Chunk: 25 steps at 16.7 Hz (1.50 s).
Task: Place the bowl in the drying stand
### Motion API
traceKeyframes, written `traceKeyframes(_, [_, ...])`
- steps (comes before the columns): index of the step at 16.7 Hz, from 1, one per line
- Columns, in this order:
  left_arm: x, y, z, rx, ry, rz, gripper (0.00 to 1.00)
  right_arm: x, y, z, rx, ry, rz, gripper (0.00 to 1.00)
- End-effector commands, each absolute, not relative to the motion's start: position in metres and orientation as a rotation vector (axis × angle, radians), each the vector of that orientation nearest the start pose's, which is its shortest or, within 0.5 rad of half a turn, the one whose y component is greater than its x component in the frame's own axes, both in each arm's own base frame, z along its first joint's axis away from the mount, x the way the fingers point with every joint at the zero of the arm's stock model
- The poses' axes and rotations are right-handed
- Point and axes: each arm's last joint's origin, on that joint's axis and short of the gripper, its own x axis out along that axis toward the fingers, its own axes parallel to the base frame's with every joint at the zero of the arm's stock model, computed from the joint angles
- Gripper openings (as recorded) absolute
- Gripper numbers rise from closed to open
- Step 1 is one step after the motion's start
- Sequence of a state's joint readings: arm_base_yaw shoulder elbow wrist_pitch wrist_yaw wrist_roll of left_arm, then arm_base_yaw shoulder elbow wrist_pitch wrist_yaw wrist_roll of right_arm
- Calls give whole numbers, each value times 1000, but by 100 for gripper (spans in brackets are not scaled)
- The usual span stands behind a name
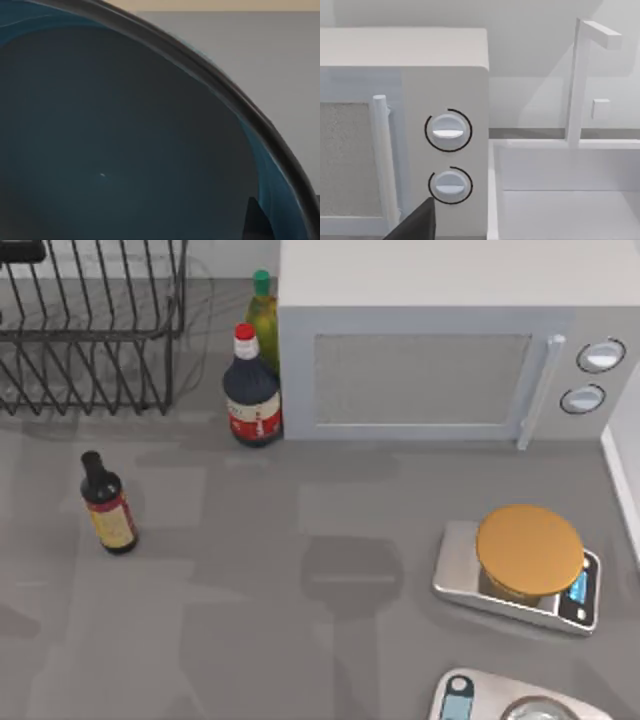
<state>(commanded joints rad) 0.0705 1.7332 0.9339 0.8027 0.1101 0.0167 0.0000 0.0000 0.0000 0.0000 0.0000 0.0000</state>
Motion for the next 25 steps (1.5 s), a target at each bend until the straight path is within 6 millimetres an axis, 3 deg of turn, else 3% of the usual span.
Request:
traceKeyframes(6, [381,25,218,0,0,-20,0,106,-1,160,0,0,0,100])
traceKeyframes(19, [381,25,218,0,0,-20,98,106,-1,160,0,0,0,100])
traceKeyframes(25, [381,25,218,0,0,-20,100,106,-1,160,0,0,0,100])
